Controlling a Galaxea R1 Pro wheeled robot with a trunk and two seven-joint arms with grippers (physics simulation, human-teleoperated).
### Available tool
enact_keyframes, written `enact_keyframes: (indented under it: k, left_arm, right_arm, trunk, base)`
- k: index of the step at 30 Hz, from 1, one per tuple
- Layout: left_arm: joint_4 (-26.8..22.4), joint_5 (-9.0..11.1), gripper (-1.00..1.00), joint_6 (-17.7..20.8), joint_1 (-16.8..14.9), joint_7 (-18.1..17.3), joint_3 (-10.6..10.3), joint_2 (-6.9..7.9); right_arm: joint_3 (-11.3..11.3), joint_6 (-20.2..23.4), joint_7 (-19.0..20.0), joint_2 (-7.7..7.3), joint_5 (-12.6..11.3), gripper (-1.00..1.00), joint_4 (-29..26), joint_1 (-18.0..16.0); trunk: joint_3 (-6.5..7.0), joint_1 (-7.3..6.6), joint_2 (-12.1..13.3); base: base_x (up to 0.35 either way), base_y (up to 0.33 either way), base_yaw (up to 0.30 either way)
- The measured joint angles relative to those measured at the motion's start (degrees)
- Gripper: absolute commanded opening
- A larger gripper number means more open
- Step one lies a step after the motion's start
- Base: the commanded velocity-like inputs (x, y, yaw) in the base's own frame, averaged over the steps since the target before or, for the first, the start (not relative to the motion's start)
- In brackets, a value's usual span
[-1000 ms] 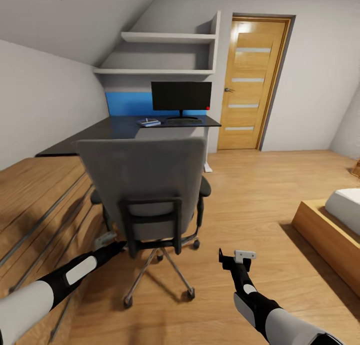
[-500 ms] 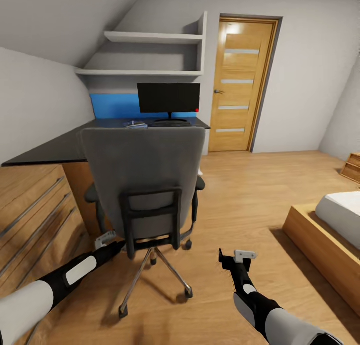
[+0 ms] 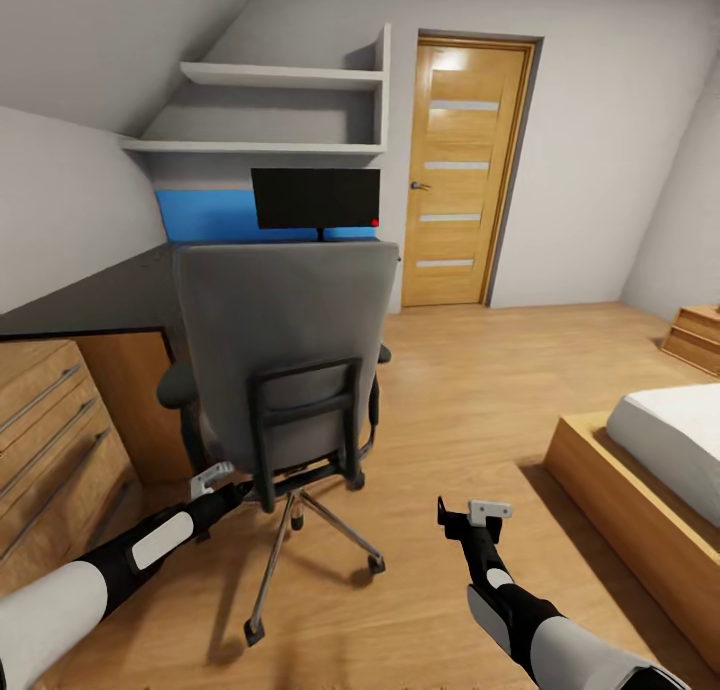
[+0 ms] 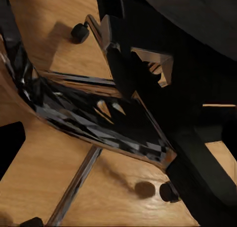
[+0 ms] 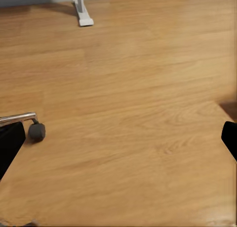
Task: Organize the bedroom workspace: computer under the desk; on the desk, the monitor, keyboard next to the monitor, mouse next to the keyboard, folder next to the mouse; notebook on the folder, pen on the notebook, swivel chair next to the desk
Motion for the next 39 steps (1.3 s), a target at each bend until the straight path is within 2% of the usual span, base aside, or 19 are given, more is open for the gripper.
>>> enact_keyframes:
  k: [11,18,26,39]
  left_arm:
    - [0.0,0.1,1.0,0.1,0.0,0.0,0.0,0.0]
    - [0.1,0.2,1.0,0.1,0.0,0.0,0.1,0.0]
    - [0.2,0.3,1.0,0.1,0.0,0.1,0.1,0.0]
    - [0.3,0.3,1.0,0.1,0.0,0.1,0.2,0.04]
  right_arm:
    - [0.0,0.0,0.0,0.0,0.0,1.0,0.0,0.0]
    - [0.0,0.0,0.0,0.0,0.0,1.0,0.0,0.0]
    - [0.0,0.0,0.0,0.0,0.0,1.0,0.0,0.0]
    - [0.1,0.0,0.0,0.13,0.1,1.0,0.0,0.0]
  trunk:
    - [0.0,0.02,0.0]
    - [0.0,-0.01,0.0]
    - [0.0,0.01,0.0]
    - [0.0,-0.01,0.0]
  base:
    - [-0.302,-0.003,0.0]
    - [-0.057,0.0,0.0]
    - [-0.22,0.0,0.0]
    - [-0.022,0.0,0.049]
